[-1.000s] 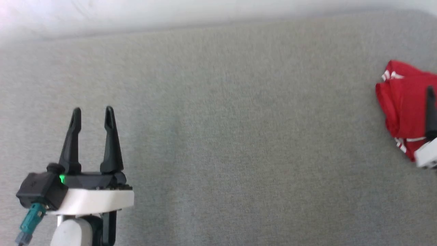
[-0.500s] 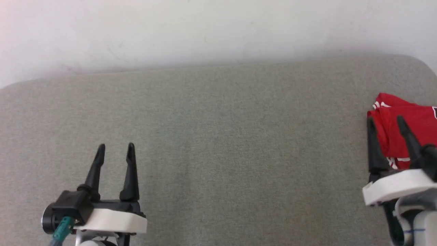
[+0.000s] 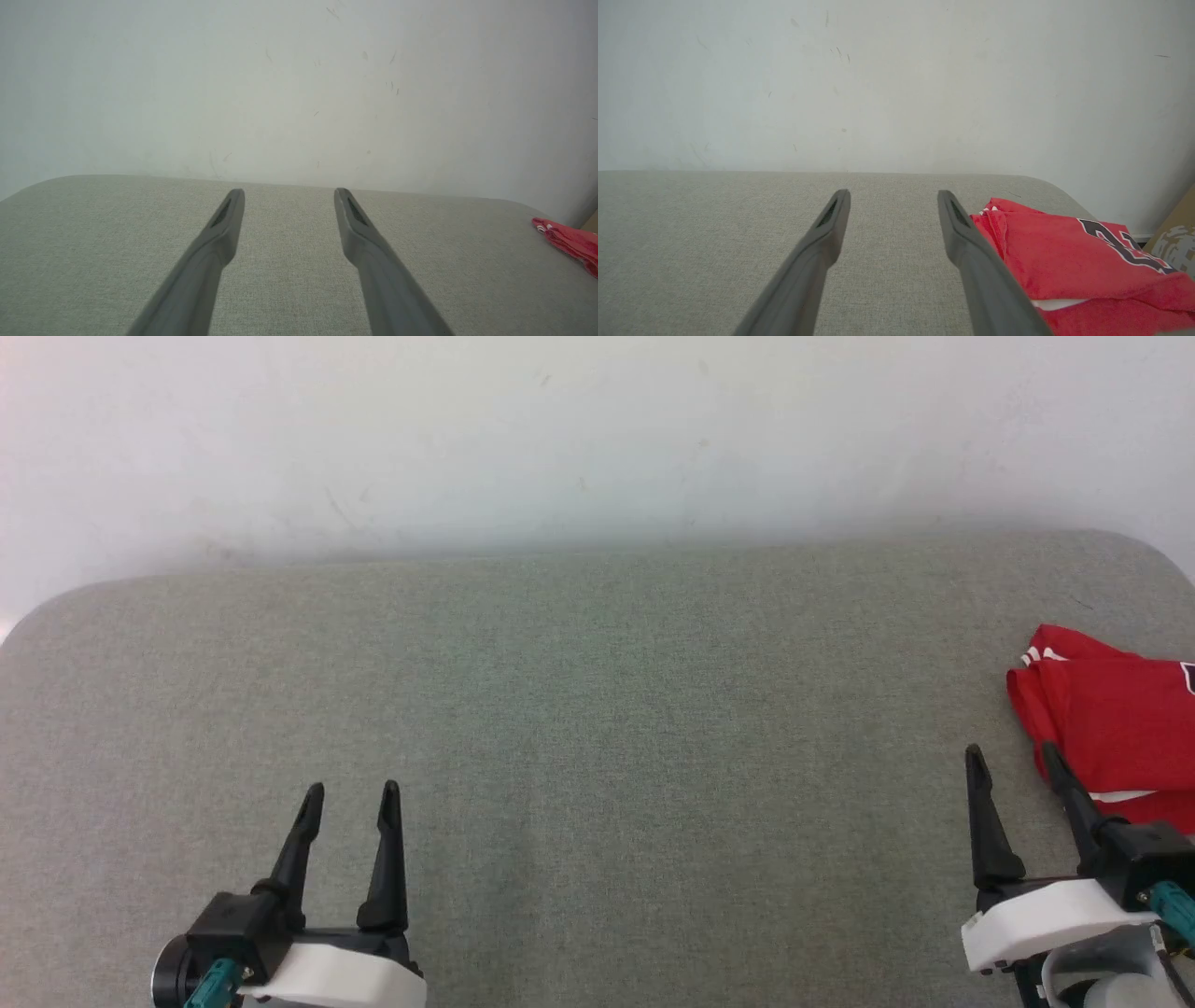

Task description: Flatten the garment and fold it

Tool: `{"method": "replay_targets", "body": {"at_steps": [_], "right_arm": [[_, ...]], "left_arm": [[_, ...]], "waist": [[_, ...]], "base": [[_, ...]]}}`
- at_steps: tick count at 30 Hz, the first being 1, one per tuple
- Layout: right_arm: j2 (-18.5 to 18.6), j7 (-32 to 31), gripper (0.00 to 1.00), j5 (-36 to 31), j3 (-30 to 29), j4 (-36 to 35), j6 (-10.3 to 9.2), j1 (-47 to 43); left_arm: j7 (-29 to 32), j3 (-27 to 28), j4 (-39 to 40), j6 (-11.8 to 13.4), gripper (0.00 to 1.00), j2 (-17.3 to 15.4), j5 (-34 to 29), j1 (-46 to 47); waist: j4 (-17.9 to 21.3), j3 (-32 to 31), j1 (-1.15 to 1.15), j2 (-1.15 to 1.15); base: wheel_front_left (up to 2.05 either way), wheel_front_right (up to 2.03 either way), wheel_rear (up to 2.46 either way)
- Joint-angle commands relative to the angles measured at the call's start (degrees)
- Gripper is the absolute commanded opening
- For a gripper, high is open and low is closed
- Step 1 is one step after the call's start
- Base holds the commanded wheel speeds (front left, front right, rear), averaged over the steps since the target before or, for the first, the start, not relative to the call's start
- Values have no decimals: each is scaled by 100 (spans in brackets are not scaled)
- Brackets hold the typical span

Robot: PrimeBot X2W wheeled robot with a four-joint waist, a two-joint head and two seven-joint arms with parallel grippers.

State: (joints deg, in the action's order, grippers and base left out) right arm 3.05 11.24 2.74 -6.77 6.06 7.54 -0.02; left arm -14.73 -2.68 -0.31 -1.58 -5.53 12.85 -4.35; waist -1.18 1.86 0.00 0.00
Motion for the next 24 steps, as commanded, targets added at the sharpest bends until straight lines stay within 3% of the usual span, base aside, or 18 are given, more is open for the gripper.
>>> {"method": "replay_targets", "body": {"at_steps": [1, 12, 13, 24], "right_arm": [[-16, 58, 100, 36, -12, 55, -5, -24], [-16, 211, 100, 59, -37, 382, -5, 115], [0, 172, 0, 29, -36, 384, 0, 66], [2, 80, 0, 11, 6, 327, 0, 61]], "left_arm": [[-27, 30, -36, -54, 100, 23, -74, -44], [-27, 101, -171, -215, 100, 73, -200, 40], [2, 84, -156, -191, 0, 52, -156, -1], [94, 86, -144, -170, 0, 62, -222, 24]], "waist": [[-2, -16, 0, 0], [59, 30, 0, 0], [58, 30, -1, 0], [63, 17, -1, 0]], "base": [[0, 0, 0], [0, 0, 0], [0, 0, 0], [0, 0, 0]]}}
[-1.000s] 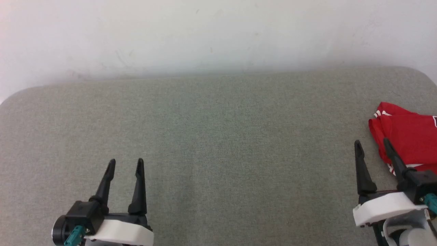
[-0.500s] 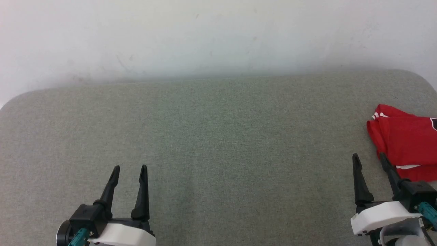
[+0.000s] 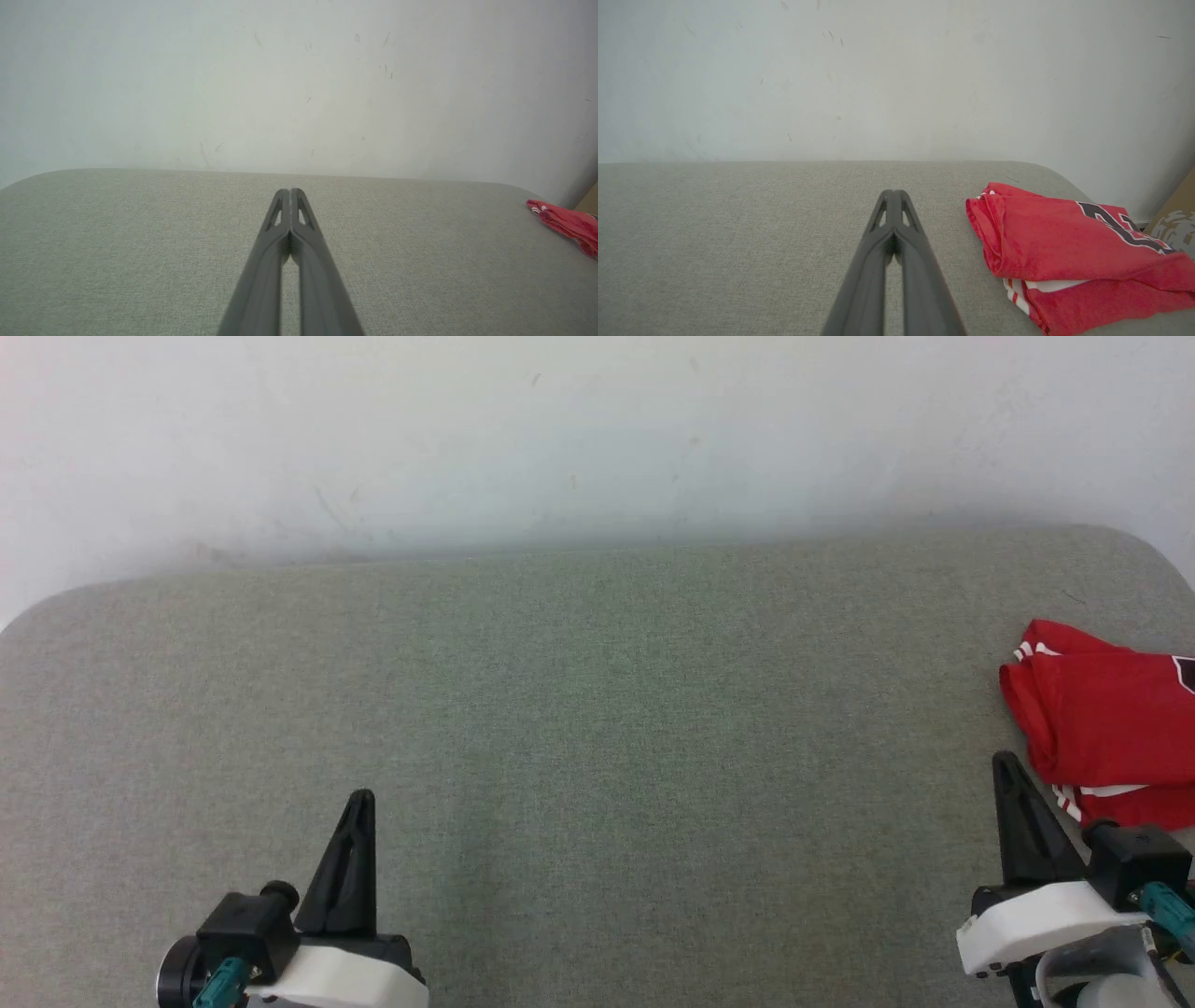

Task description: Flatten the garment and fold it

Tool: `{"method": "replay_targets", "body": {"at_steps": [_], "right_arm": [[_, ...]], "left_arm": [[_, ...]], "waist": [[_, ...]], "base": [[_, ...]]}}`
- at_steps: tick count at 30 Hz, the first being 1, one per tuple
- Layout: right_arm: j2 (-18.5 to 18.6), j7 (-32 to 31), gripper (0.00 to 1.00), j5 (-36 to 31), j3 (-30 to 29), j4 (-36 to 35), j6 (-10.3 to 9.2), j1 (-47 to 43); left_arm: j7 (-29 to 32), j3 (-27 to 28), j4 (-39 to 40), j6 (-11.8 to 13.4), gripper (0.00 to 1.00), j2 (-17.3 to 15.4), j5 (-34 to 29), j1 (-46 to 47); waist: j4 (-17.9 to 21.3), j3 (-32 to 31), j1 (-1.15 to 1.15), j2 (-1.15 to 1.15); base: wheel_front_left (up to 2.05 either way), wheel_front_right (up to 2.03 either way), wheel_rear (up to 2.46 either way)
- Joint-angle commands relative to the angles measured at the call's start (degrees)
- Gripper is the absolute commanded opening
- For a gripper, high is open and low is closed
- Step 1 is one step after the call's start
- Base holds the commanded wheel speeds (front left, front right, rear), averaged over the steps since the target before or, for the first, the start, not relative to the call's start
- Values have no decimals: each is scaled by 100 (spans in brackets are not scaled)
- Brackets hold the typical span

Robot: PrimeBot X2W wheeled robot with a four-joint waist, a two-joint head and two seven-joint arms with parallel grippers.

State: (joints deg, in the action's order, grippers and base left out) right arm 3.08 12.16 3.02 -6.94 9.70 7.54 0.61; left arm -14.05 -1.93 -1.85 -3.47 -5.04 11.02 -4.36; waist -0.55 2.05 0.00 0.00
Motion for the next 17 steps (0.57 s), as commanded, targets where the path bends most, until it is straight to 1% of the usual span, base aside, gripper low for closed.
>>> {"method": "replay_targets", "body": {"at_steps": [1, 17], "right_arm": [[-1, -21, 0, -19, 29, -45, 0, -4], [-4, -184, 0, -58, 120, -171, -1, -11]], "left_arm": [[38, 13, 11, 22, 0, 14, -48, 29], [225, 37, 35, 66, 0, 42, -193, 85]], "waist": [[0, -3, 0, 0], [8, -30, 0, 0]], "base": [[0, 0, 0], [0, 0, 0]]}}
